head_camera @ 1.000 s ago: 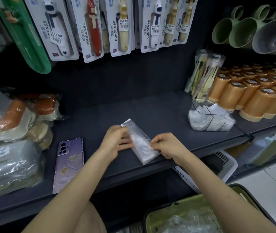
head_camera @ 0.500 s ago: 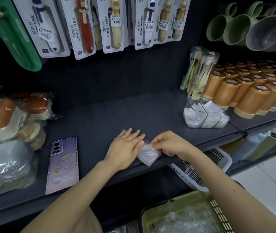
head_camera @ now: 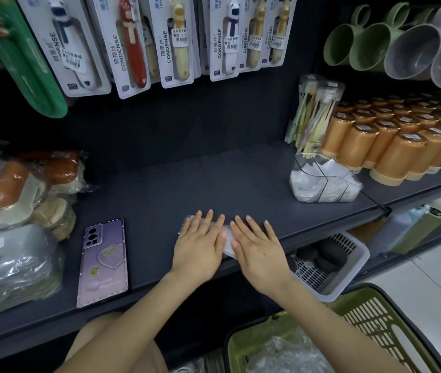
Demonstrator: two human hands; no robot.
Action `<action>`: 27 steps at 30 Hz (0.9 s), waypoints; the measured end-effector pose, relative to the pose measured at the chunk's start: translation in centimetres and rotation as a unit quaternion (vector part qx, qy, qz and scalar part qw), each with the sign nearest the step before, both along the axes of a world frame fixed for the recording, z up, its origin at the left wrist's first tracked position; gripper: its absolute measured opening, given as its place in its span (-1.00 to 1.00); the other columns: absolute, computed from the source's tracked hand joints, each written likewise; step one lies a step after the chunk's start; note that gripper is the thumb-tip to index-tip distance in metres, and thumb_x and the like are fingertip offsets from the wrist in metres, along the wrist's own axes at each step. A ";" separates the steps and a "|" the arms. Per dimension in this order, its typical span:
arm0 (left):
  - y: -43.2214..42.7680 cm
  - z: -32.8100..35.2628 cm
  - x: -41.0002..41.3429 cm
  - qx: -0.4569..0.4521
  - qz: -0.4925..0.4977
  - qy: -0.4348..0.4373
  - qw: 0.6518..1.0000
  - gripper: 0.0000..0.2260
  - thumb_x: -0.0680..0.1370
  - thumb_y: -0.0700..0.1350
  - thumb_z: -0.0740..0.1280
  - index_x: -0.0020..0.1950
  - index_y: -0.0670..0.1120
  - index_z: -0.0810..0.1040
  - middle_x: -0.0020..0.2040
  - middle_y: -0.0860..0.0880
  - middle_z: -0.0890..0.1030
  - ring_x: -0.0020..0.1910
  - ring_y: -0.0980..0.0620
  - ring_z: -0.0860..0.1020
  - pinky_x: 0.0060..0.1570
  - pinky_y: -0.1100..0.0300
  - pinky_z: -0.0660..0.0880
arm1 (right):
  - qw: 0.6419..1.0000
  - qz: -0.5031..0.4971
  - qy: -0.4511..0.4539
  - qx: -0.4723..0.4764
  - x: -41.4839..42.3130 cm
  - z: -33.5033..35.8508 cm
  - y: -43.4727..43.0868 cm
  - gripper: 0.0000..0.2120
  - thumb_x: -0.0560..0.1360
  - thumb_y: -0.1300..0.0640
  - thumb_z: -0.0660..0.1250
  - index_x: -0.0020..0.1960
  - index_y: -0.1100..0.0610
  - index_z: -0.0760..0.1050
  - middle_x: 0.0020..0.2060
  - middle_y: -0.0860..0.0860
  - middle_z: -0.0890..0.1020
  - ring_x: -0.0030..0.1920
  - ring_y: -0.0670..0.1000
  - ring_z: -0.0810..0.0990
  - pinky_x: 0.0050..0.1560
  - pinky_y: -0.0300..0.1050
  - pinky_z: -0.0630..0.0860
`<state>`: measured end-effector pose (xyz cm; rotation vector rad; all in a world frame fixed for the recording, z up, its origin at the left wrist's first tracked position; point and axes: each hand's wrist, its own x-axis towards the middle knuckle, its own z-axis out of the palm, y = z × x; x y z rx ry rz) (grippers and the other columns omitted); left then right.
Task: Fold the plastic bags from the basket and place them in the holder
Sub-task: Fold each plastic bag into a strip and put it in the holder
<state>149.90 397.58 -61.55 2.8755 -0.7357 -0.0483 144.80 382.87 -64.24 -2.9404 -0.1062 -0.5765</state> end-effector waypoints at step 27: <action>3.6 1.4 1.6 -0.131 0.018 0.095 0.987 -0.49 0.69 0.02 0.01 0.59 -0.04 -0.09 0.59 0.04 -0.05 0.56 0.03 -0.14 0.51 0.09 -0.22 | 0.885 -0.207 0.070 0.412 -3.9 2.6 2.4 -0.54 0.55 -0.05 0.30 -0.33 0.31 0.53 -0.42 0.21 0.58 -0.44 0.06 0.44 -0.37 -0.06 0.42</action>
